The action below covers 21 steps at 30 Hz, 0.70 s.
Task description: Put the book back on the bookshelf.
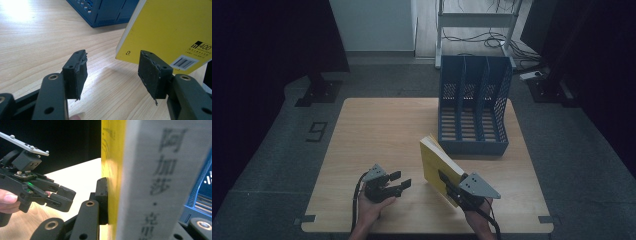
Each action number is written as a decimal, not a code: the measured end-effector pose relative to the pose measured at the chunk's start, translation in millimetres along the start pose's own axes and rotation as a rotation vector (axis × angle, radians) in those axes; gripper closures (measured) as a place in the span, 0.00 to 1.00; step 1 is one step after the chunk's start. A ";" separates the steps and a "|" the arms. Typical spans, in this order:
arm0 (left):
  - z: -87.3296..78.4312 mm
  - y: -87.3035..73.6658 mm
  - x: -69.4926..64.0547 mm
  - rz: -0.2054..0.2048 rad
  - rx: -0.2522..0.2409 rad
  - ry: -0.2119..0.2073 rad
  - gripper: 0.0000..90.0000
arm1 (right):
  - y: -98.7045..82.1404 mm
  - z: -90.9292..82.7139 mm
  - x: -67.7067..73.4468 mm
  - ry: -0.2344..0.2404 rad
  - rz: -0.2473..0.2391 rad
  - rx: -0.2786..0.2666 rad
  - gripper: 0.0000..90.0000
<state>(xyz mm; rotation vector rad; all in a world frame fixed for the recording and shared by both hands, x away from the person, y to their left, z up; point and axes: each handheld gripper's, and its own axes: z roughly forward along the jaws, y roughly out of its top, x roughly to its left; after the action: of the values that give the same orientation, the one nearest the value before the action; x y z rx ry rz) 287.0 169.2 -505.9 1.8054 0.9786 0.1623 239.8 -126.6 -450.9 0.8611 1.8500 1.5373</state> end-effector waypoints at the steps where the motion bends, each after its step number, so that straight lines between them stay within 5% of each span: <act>1: -0.1 0.0 0.2 0.000 0.000 0.000 0.45 | 0.6 0.6 -0.3 0.000 -0.002 0.002 0.83; 21: 0.3 -0.9 2.9 -0.002 0.009 0.006 0.45 | 17.7 6.4 -10.7 -0.047 0.034 -0.043 0.83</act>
<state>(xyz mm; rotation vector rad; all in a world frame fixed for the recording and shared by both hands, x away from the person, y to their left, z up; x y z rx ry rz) 288.5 171.1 -507.7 1.8135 0.9866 0.1624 253.4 -128.8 -434.2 0.9054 1.7714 1.5580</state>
